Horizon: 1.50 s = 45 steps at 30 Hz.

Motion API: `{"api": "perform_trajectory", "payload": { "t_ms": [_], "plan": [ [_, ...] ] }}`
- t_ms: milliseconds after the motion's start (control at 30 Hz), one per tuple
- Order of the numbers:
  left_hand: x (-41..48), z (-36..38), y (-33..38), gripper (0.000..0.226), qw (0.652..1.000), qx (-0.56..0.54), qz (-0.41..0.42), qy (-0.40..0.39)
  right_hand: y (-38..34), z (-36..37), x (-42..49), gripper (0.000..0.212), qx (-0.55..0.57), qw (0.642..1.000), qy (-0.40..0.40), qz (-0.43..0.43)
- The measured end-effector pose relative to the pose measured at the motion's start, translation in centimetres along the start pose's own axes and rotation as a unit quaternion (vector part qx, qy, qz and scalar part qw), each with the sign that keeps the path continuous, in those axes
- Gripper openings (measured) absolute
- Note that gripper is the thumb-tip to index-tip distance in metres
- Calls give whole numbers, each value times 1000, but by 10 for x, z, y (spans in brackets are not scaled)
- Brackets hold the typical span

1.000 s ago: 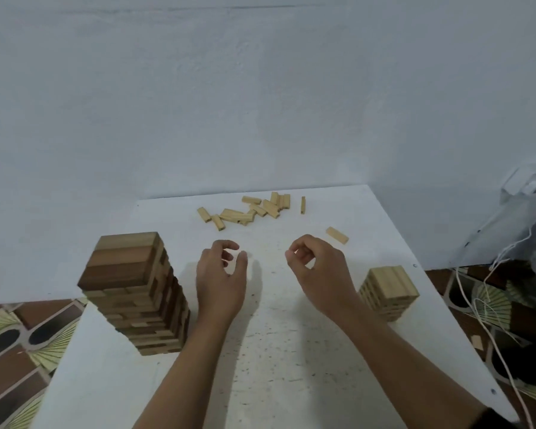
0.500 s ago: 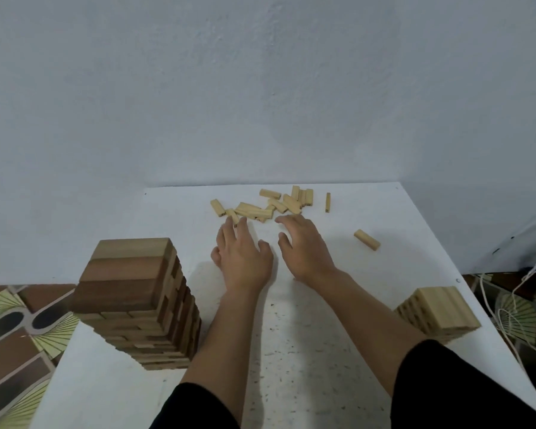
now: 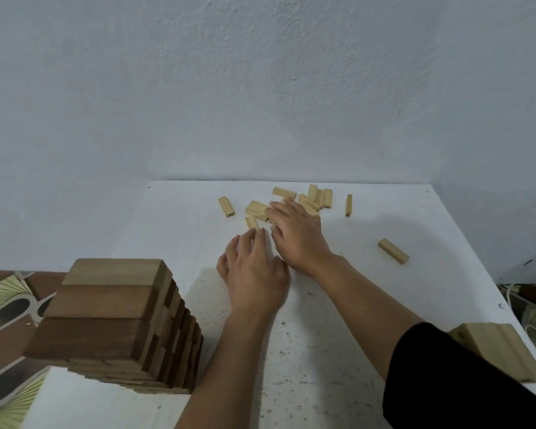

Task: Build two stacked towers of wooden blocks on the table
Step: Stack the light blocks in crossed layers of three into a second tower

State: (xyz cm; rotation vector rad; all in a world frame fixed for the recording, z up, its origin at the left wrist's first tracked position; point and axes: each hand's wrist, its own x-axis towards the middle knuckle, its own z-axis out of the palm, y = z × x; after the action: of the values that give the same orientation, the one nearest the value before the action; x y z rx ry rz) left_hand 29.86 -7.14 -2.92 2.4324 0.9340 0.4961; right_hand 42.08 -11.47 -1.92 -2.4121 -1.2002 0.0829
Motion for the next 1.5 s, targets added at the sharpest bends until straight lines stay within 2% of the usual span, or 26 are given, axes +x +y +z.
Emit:
{"api": "perform_trajectory", "payload": {
  "t_ms": [233, 467, 733, 933, 1133, 1200, 1300, 1400, 1500],
  "plan": [
    [-5, -1, -5, 55, 1000, 16, -10, 1, -8, -3, 15, 45, -54, 995, -84, -32],
    [-10, 4, -8, 56, 999, 27, -10, 25, -1, -10, 11, 24, 6, 1000, -21, -1],
    [-10, 4, -10, 61, 999, 37, 3, 17, 4, -16, -4, 20, -12, 998, -28, -62],
    [-10, 6, -11, 60, 999, 39, 6, 27, -5, -16, 9, 14, -42, 995, -75, -58],
    [-10, 5, -11, 59, 999, 34, 3, 32, -2, -8, 16, 8, -33, 997, -16, -72],
    [-10, 5, -10, 58, 999, 28, 1, 30, -5, -10, 22, 24, -26, 998, -31, -58],
    [-10, 4, -10, 58, 999, 17, -2, 32, -5, -9, 29, 47, -82, 990, -109, -39],
    [-9, 4, -11, 56, 999, -5, -10, 37, -3, -7, 29, 48, -103, 985, -129, -38],
    [-9, 4, -13, 51, 998, -31, -10, 50, 0, -5, 19, 45, -91, 991, -82, -51]
  ]
}}
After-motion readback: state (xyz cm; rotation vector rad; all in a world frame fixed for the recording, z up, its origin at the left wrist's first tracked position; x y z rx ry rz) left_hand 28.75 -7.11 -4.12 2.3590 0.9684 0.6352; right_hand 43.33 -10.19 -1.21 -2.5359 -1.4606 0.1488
